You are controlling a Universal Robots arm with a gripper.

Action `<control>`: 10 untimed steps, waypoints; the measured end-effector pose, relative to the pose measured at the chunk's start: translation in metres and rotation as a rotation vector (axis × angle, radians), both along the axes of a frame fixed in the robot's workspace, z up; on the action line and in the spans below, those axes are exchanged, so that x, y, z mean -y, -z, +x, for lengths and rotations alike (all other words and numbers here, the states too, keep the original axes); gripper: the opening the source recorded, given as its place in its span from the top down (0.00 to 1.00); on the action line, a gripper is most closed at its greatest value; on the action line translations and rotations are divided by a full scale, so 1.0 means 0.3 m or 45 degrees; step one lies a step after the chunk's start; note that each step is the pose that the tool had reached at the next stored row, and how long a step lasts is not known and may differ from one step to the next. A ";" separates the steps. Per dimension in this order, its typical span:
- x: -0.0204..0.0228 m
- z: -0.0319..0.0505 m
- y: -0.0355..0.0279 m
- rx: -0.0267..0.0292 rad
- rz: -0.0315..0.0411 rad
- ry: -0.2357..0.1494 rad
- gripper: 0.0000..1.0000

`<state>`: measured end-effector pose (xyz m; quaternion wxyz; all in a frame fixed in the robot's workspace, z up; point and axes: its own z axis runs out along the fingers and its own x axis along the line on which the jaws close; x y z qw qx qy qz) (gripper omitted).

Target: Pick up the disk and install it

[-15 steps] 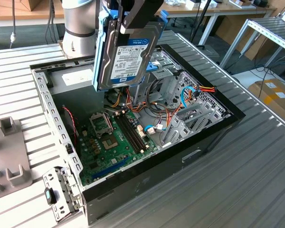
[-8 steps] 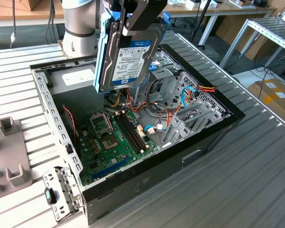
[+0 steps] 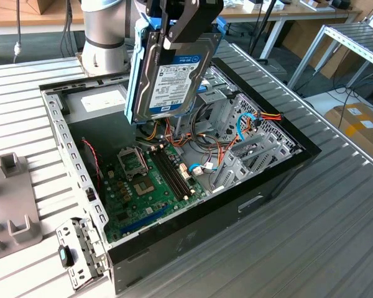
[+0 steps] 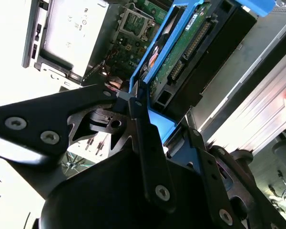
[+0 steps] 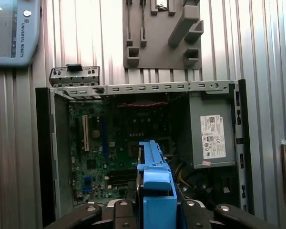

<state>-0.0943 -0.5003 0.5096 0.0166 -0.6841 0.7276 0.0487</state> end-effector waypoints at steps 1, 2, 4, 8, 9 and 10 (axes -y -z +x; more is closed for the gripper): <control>0.002 0.001 0.000 0.0000 0.0000 0.000 0.63; 0.005 0.001 0.000 -0.0001 -0.0001 0.000 0.63; 0.010 0.002 0.000 -0.0001 0.0000 0.000 0.63; 0.017 0.005 0.001 0.0000 -0.0001 0.000 0.63; 0.021 0.006 0.001 0.0000 0.0000 0.000 0.63; 0.023 0.006 0.001 0.0000 -0.0001 0.000 0.63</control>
